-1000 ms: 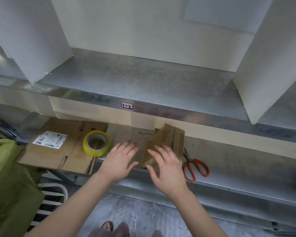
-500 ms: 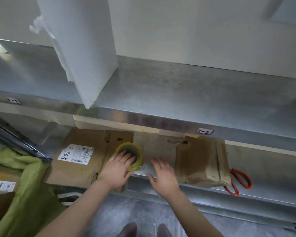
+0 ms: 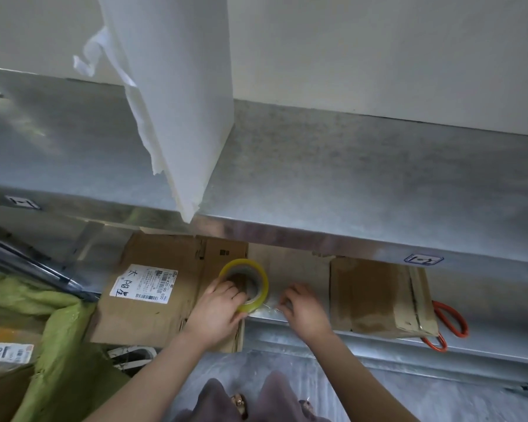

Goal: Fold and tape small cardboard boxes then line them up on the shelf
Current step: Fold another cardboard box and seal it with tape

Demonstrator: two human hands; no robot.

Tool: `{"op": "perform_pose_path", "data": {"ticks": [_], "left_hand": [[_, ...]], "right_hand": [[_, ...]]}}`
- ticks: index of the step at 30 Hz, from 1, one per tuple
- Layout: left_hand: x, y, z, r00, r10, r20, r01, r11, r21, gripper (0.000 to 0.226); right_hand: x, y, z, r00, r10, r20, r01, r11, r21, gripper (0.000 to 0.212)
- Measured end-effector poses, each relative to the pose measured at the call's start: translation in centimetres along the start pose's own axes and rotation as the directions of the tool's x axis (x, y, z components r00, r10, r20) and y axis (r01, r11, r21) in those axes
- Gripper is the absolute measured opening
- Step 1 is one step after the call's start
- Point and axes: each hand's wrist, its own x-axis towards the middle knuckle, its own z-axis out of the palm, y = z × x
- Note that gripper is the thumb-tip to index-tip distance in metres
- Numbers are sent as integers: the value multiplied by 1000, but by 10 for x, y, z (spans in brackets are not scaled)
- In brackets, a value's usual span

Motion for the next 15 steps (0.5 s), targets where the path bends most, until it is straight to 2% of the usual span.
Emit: {"op": "perform_pose_path", "data": {"ticks": [4,6,12,15], "left_hand": [[4,2,-15,996,82,18,-83,996,45,37],[2,3,-20,997,71,16,-71,997,28,36],[6,25,-46,999,33,0,-32,976,-214,49],[12,48,-59,998,40,-42,-50,953,-299,49]], "right_hand": [[-15,-6,-6,1000,4,15,-3,999,-52,18],[-26,-11,-10,999,23,-24,-24,998,-55,16],[-59,-15,-58,983,127,-130,-107,982,153,11],[-75,-6,-84,977,113,-178,-90,987,132,14]]}}
